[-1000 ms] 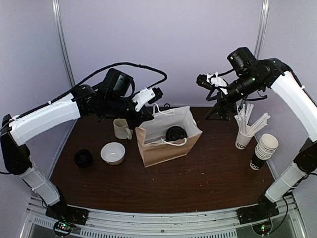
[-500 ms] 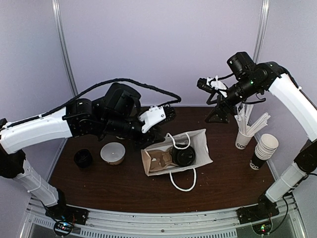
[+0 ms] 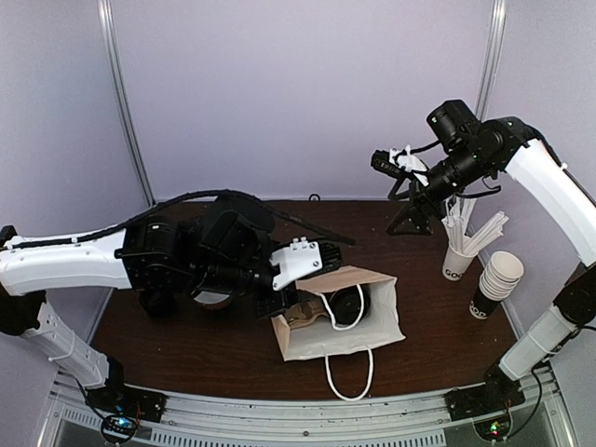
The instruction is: Pack the takeout coffee
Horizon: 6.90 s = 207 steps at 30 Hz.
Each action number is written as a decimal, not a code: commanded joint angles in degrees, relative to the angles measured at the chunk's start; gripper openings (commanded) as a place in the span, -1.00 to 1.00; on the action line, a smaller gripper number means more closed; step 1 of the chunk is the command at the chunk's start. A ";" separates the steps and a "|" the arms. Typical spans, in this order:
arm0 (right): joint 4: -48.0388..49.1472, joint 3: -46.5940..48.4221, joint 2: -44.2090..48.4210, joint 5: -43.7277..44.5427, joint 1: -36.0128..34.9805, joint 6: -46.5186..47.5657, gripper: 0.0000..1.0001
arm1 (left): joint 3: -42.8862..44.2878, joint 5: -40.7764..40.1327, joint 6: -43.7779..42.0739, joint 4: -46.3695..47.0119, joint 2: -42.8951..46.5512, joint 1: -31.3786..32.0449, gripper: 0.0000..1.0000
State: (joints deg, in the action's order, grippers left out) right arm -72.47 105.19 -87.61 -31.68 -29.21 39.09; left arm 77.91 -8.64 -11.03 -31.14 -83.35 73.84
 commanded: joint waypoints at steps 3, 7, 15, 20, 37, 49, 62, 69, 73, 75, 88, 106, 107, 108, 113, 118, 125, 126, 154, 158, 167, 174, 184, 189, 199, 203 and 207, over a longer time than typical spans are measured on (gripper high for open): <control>-2.83 -2.87 3.24 0.94 0.60 0.99 0.98 | -1.89 -2.07 -0.97 5.68 2.86 0.07 -0.21; -2.38 -3.58 4.02 0.56 1.16 0.74 0.98 | -1.98 -5.51 -2.55 6.64 2.04 0.00 -0.18; -1.28 -3.40 4.19 1.35 1.54 0.03 0.98 | 0.38 -6.41 -2.46 6.55 0.58 -6.02 -0.15; -1.45 -3.41 4.31 -0.74 1.57 -0.03 0.98 | 0.58 -0.64 -1.31 6.87 0.93 -9.89 -0.39; 4.28 -1.66 1.51 6.16 5.53 -6.88 0.96 | 8.13 8.64 7.21 7.05 -5.22 -24.08 -0.02; 12.59 -8.61 4.05 14.41 20.59 -16.66 0.66 | 10.02 1.98 4.01 3.41 1.52 -24.67 0.28; 12.92 -16.53 8.78 23.75 24.77 -18.27 0.08 | -5.14 -6.97 2.11 13.90 12.70 -29.77 0.42; 11.12 -19.34 9.75 24.74 24.82 -18.06 0.17 | -8.15 -6.58 2.74 15.26 14.77 -30.05 0.46; 11.12 -20.49 9.38 24.61 24.82 -18.63 0.15 | -8.62 -6.53 2.77 15.40 15.16 -30.04 0.47; 11.16 -20.68 9.19 26.15 24.86 -19.14 0.12 | -8.57 -6.26 2.86 15.30 15.23 -30.00 0.47; 13.34 -21.29 8.35 26.89 25.25 -19.40 -0.37 | -8.61 -5.32 3.18 15.12 15.38 -30.01 0.46; 10.11 -11.59 14.92 31.36 25.34 -17.39 -1.00 | -8.82 -7.01 0.24 14.89 15.32 -30.05 0.47; 10.20 -11.40 15.64 31.41 25.34 -17.53 -1.00 | -8.90 -7.33 0.03 14.92 15.19 -29.99 0.48; 9.97 -10.98 16.16 31.42 25.34 -17.55 -1.00 | -8.98 -7.80 -0.17 15.01 15.10 -30.00 0.48; 6.61 -6.73 17.16 30.62 25.34 -16.59 -1.00 | -8.94 -8.40 -0.75 15.09 14.32 -30.07 0.48; 5.03 -0.81 17.62 28.70 25.44 -16.45 -1.00 | -8.96 -9.02 -1.30 15.11 14.08 -30.13 0.48; 3.08 8.63 13.93 15.04 25.43 -16.95 -1.00 | -9.93 -10.52 -2.35 16.68 15.53 -30.45 0.48; 2.70 9.95 13.20 10.55 25.45 -16.87 -1.00 | -10.40 -10.47 -2.32 17.23 16.22 -30.43 0.48; -2.68 22.28 -1.48 -21.72 6.55 -15.80 -1.00 | -11.82 -13.34 -4.53 18.88 16.34 -30.78 0.50; -1.94 23.49 -5.80 -15.70 0.12 -15.64 -1.00 | -11.88 -13.09 -4.42 18.67 16.38 -30.78 0.50; -0.25 31.95 -20.00 -10.03 -9.62 -18.02 -1.00 | -12.00 -12.36 -4.31 18.65 16.26 -30.82 0.50; -0.20 37.04 -24.72 3.65 -14.55 -15.87 0.36 | -11.91 -11.51 -4.03 18.14 15.95 -30.78 0.50; -1.08 30.04 -12.52 6.42 -1.34 -13.20 0.53 | -11.26 -11.88 -3.48 17.44 16.19 -30.78 0.53; 6.12 17.89 -5.02 8.47 9.43 -17.61 0.58 | -10.82 -16.34 -2.36 17.90 15.98 -30.78 0.59; 28.25 -8.69 10.68 31.62 21.89 -32.14 0.99 | -11.80 -28.67 0.58 21.42 16.92 -31.02 0.86; 32.90 -15.16 12.54 35.59 23.47 -33.58 0.99 | -10.94 -29.09 1.63 20.17 15.69 -31.22 0.86; 33.62 -17.29 13.13 31.07 24.41 -34.70 0.99 | -10.86 -28.52 1.97 19.88 15.32 -31.26 0.86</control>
State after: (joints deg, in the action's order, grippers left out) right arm -44.27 89.65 -75.83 -1.04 -5.52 7.40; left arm 66.22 -35.73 -10.63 -13.39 -67.57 43.05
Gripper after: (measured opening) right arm 0.994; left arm 0.929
